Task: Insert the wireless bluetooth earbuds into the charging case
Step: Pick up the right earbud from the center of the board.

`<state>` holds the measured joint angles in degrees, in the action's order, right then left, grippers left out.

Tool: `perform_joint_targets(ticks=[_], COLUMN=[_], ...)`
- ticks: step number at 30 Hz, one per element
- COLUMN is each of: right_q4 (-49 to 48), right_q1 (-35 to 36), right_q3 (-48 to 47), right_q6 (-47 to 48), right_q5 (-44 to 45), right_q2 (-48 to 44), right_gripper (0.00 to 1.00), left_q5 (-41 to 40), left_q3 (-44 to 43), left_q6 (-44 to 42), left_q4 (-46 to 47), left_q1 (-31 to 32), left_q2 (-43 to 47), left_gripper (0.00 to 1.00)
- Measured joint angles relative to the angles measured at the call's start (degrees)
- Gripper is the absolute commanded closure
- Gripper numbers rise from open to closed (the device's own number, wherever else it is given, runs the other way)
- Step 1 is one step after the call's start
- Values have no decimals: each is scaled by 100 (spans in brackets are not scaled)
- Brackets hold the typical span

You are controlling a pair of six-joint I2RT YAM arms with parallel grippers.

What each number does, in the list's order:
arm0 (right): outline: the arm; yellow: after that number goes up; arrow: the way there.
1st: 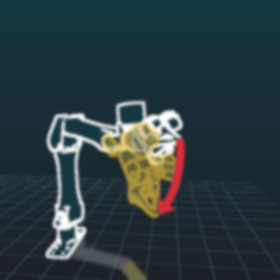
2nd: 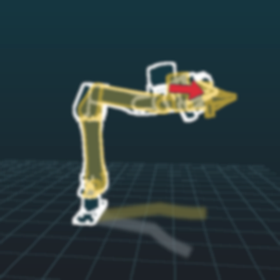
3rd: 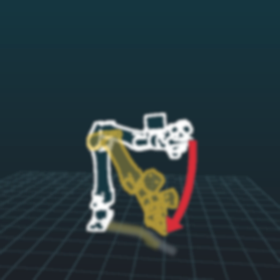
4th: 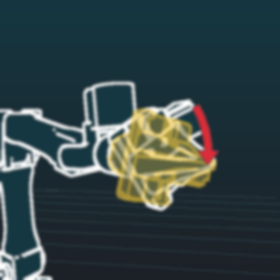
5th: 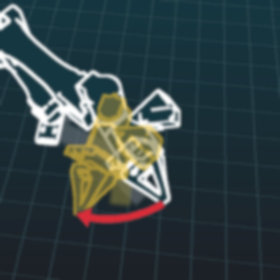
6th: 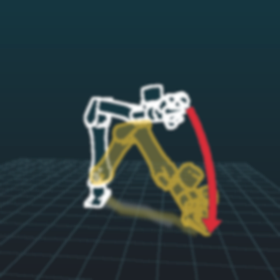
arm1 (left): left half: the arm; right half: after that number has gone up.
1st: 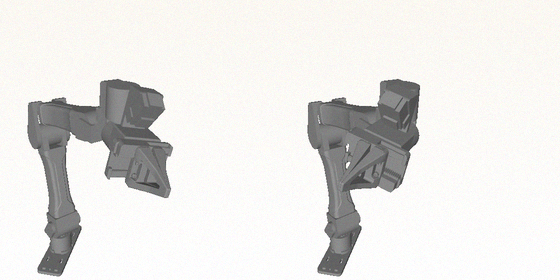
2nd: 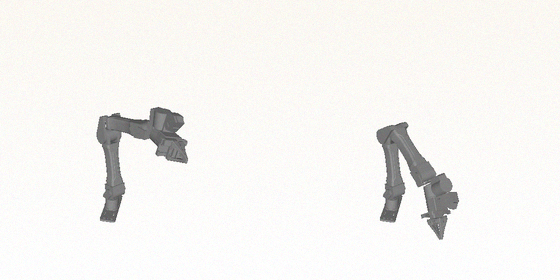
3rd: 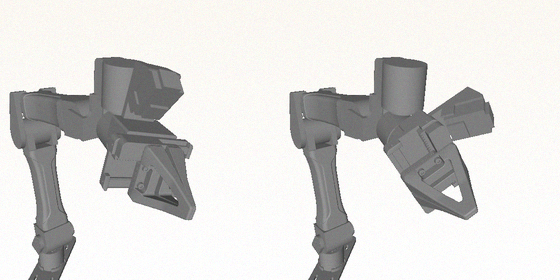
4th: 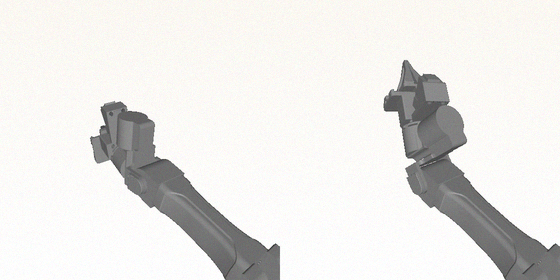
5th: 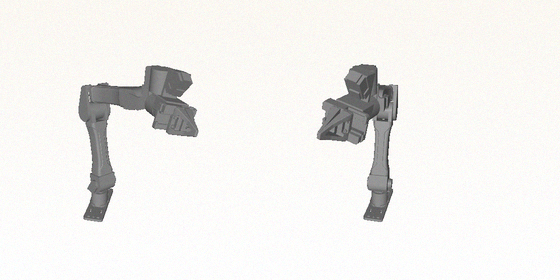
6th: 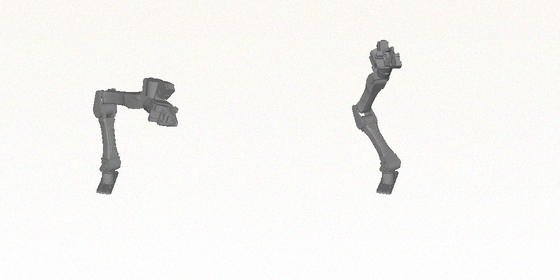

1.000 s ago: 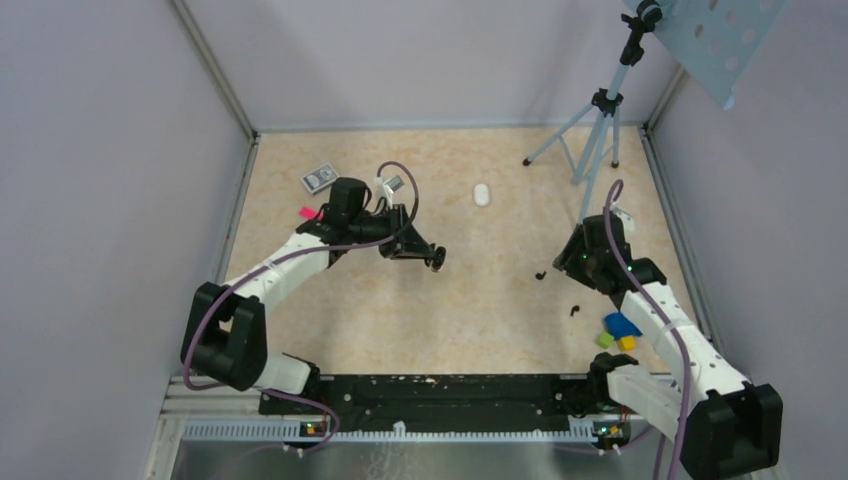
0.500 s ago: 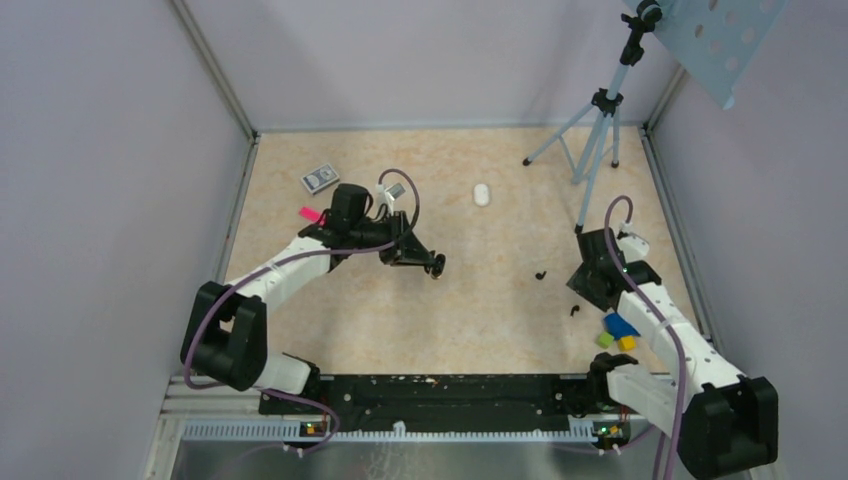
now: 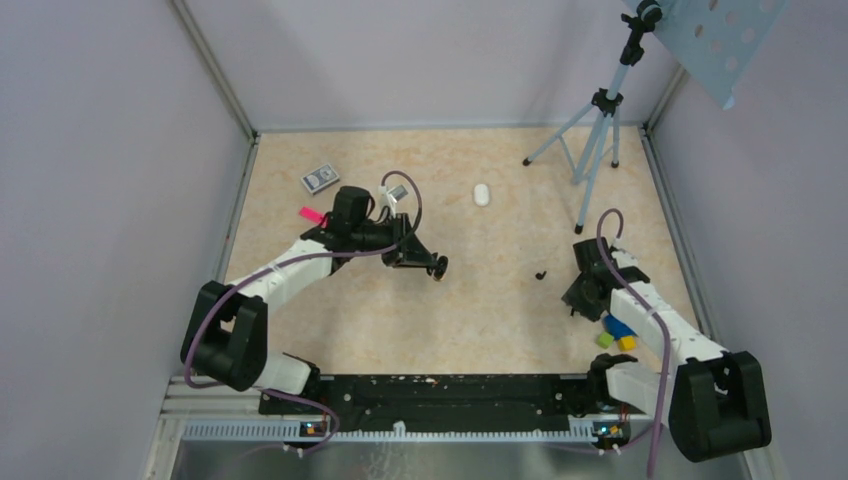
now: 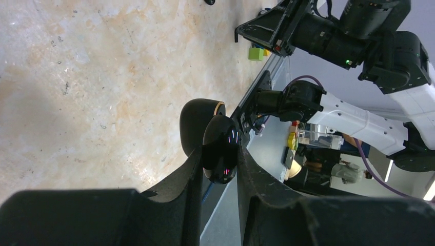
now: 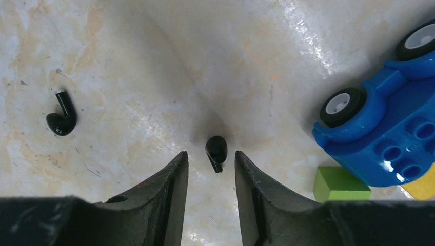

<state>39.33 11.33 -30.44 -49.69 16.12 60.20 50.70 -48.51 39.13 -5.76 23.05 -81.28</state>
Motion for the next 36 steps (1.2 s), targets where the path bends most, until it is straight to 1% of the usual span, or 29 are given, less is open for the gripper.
perform_joint_targets(ticks=[5, 10, 13, 16, 22, 28, 32, 36], right_q4=[-149, -280, -308, -380, -455, -474, -461, -671], right_q1=[-2, -33, -66, -111, -260, -275, -284, -289], right_q3=[94, 116, 122, 166, 192, 232, 232, 232], right_q6=[-4, -4, -4, 4, 20, 66, 107, 271], right_q5=[-168, -234, -247, -254, -299, -358, -479, -909], right_q2=[164, 186, 186, 186, 179, 96, -83, -544], right_gripper=[68, 68, 65, 65, 77, 100, 100, 100], left_q5=[13, 42, 44, 42, 42, 39, 39, 114], left_q3=[0, 0, 0, 0, 0, 0, 0, 13], left_q6=[28, 28, 28, 33, 35, 61, 103, 125], left_q4=[109, 111, 109, 109, 111, 111, 111, 247], left_q1=[42, 63, 66, 70, 127, 149, 160, 166], left_q2=[-7, -76, -83, -85, -85, -85, -85, -85], left_gripper=[100, 100, 100, 100, 100, 100, 100, 100])
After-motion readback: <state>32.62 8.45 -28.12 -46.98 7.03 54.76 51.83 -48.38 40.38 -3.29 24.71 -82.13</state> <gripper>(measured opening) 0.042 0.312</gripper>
